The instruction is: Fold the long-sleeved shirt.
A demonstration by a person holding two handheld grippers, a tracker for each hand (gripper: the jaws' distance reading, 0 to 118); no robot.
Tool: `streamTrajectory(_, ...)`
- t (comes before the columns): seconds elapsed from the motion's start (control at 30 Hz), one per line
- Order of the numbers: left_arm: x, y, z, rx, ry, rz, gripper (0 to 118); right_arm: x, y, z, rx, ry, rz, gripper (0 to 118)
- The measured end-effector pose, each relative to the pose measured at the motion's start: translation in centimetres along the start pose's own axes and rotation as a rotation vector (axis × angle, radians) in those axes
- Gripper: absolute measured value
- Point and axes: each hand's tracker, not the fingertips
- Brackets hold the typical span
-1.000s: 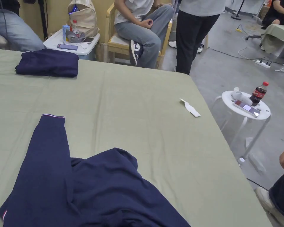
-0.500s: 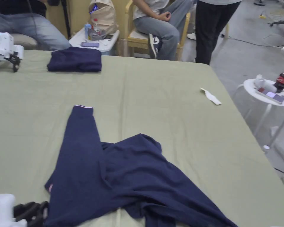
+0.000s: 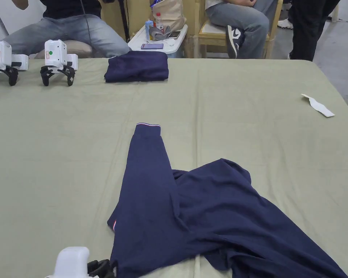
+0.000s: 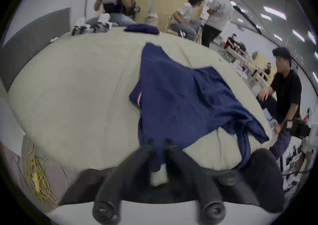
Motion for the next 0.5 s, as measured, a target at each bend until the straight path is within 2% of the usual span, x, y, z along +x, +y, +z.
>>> streamTrajectory(0.03, 0.0, -0.2, -1.0, 0.0, 0.001, -0.022, 33, 0.3, -0.2, -0.1, -0.007, -0.004, -0.005, 0)
streamTrajectory(0.07, -0.1, -0.5, -2.0, -0.002, -0.01, -0.022, 63, 1.0, -0.6, -0.2, -0.012, -0.009, -0.014, 0)
streamTrajectory(0.1, -0.3, -0.7, -2.9, -0.024, -0.03, -0.021, 76, 1.5, -0.8, -0.1, -0.018, -0.014, -0.027, 0)
streamTrajectory(0.13, -0.3, -0.8, -3.8, -0.066, -0.062, -0.023, 67, 1.9, -0.9, -0.1, -0.025, -0.024, -0.038, 0)
streamTrajectory(0.17, -0.1, -1.2, -5.0, -0.115, -0.064, -0.047, 52, 2.4, -1.0, 0.0, -0.037, -0.047, -0.048, 0)
streamTrajectory(0.2, 0.1, -1.3, -5.6, -0.127, -0.016, -0.067, 20, 2.9, -1.1, 0.2, -0.042, -0.077, -0.05, 0)
streamTrajectory(0.23, 0.0, -1.1, -5.0, -0.085, -0.006, -0.05, 9, 3.5, -1.3, 0.4, -0.045, -0.112, -0.046, 0)
streamTrajectory(0.3, 1.3, -0.4, -3.2, -0.046, -0.034, -0.059, 6, 4.8, -1.7, 0.7, -0.048, -0.167, -0.055, 0)
streamTrajectory(0.37, 2.2, -0.1, -1.2, 0.017, 0.003, -0.096, 5, 6.3, -2.1, 1.0, -0.045, -0.219, -0.07, 1)
streamTrajectory(0.47, 1.5, 0.0, 2.6, 0.143, -0.059, -0.027, 5, 7.8, -2.3, 1.8, -0.032, -0.314, -0.024, 2)
streamTrajectory(0.5, 1.6, 0.4, 3.9, 0.175, -0.079, -0.002, 5, 8.6, -2.6, 2.0, -0.041, -0.319, -0.004, 18)
